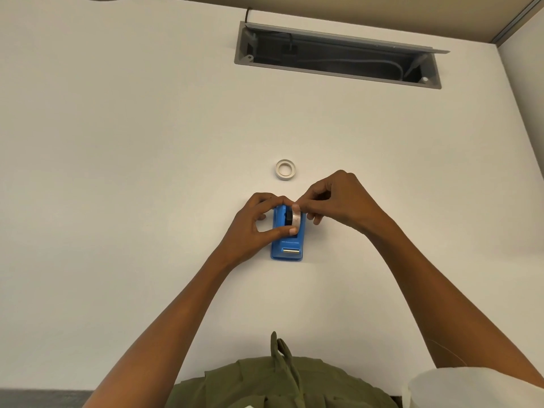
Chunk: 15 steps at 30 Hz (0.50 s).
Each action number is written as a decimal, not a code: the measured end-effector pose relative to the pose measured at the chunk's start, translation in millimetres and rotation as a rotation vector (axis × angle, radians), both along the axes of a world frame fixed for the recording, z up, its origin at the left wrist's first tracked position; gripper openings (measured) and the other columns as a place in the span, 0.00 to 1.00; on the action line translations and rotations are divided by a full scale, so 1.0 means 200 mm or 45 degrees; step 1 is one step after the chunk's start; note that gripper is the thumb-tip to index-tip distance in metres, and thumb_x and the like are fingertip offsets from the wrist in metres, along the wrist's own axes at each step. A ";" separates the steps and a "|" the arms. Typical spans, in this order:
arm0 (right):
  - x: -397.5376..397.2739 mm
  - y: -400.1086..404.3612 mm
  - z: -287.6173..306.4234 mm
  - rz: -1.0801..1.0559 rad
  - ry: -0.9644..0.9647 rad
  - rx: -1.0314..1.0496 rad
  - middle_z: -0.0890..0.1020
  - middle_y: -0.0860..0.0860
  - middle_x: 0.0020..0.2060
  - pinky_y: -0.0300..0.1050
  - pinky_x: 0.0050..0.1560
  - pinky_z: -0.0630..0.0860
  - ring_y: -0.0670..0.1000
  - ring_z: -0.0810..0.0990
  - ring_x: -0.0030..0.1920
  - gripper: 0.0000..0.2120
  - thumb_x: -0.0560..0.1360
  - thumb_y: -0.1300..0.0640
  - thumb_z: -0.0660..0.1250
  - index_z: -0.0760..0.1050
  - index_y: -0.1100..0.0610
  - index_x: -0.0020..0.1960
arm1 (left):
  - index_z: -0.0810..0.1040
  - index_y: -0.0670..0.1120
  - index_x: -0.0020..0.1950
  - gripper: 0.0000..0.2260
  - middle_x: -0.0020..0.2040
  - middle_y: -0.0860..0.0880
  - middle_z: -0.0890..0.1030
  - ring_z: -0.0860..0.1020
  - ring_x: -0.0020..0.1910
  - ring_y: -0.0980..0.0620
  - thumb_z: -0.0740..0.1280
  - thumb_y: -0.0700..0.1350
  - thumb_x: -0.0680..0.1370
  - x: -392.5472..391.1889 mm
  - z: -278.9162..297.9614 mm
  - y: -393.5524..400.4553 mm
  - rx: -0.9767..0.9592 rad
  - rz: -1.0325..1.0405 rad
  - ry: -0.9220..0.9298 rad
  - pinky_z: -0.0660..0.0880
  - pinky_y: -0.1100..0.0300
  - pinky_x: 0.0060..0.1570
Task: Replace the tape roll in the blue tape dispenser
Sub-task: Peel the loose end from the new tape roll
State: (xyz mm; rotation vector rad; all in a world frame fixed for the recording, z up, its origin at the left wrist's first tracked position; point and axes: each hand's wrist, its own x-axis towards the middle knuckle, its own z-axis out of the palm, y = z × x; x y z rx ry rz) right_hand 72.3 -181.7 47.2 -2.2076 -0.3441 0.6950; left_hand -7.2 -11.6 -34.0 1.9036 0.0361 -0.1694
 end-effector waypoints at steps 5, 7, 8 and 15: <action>-0.01 0.02 0.01 0.077 -0.010 -0.075 0.83 0.54 0.30 0.42 0.33 0.80 0.52 0.82 0.28 0.13 0.57 0.58 0.81 0.81 0.59 0.38 | 0.71 0.62 0.57 0.19 0.58 0.57 0.72 0.72 0.56 0.63 0.73 0.55 0.69 0.00 0.00 0.01 0.003 -0.002 -0.016 0.70 0.71 0.49; -0.01 0.03 0.01 0.070 -0.012 -0.080 0.84 0.56 0.31 0.46 0.35 0.82 0.54 0.83 0.30 0.12 0.58 0.60 0.81 0.81 0.61 0.38 | 0.72 0.62 0.57 0.19 0.58 0.57 0.72 0.72 0.56 0.62 0.73 0.54 0.68 0.00 0.00 0.01 0.002 -0.005 -0.010 0.70 0.69 0.51; 0.00 0.03 0.01 0.067 -0.002 -0.077 0.84 0.56 0.31 0.45 0.35 0.82 0.53 0.83 0.30 0.11 0.59 0.61 0.80 0.82 0.61 0.38 | 0.73 0.60 0.58 0.20 0.58 0.56 0.73 0.72 0.57 0.60 0.73 0.54 0.69 0.00 0.01 0.01 0.003 -0.005 -0.005 0.70 0.68 0.51; 0.02 0.02 0.04 0.049 0.091 -0.047 0.82 0.46 0.24 0.35 0.35 0.80 0.49 0.83 0.28 0.05 0.64 0.61 0.78 0.84 0.60 0.39 | 0.75 0.54 0.60 0.21 0.60 0.53 0.73 0.73 0.57 0.57 0.72 0.54 0.69 0.00 0.01 0.00 0.004 -0.008 0.004 0.70 0.68 0.51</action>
